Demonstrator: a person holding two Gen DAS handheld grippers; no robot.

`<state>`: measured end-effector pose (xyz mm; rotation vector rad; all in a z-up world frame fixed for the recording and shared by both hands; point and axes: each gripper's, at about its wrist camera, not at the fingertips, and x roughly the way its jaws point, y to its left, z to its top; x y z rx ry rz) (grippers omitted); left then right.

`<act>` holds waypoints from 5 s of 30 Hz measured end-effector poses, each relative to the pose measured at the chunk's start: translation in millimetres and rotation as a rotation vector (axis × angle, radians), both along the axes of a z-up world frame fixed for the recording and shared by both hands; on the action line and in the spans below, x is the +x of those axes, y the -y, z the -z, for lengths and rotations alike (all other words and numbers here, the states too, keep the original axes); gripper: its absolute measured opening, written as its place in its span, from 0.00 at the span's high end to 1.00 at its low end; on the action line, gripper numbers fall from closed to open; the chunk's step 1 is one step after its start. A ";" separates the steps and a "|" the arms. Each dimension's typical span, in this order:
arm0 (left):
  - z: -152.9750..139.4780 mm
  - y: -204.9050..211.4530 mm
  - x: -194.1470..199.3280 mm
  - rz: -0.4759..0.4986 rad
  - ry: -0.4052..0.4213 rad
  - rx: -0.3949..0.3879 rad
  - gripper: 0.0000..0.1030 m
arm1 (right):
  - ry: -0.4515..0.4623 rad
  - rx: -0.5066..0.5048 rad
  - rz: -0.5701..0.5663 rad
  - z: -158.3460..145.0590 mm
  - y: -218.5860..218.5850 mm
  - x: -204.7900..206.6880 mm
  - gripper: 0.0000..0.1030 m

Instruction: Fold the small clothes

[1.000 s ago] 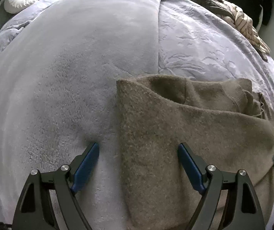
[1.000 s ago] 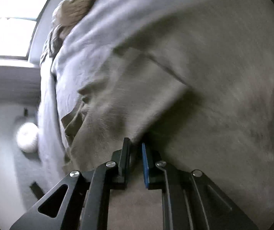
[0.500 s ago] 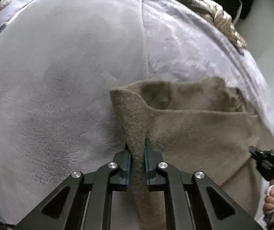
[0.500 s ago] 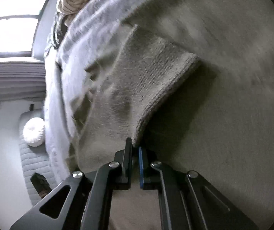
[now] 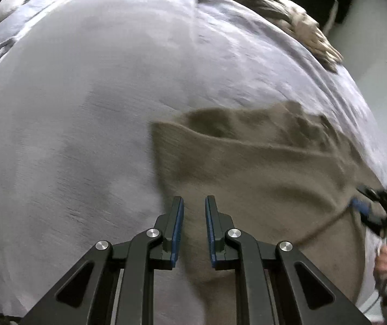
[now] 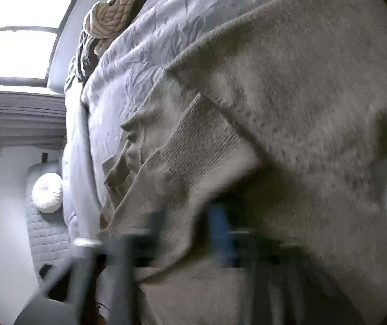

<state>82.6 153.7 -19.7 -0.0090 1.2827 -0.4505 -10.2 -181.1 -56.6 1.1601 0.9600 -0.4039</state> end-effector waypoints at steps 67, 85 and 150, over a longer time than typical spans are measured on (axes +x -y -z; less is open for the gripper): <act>0.3 235.2 -127.0 0.212 0.012 0.225 0.02 | -0.006 -0.033 0.212 -51.8 99.8 -168.5 0.30; -1.1 291.1 -162.7 0.284 -0.026 0.195 0.02 | 0.205 -0.033 0.644 -66.8 205.0 -281.4 0.23; 0.0 24.0 -38.9 -0.199 -0.056 -0.115 0.02 | -0.020 -0.179 -0.233 -25.0 -8.3 66.9 0.89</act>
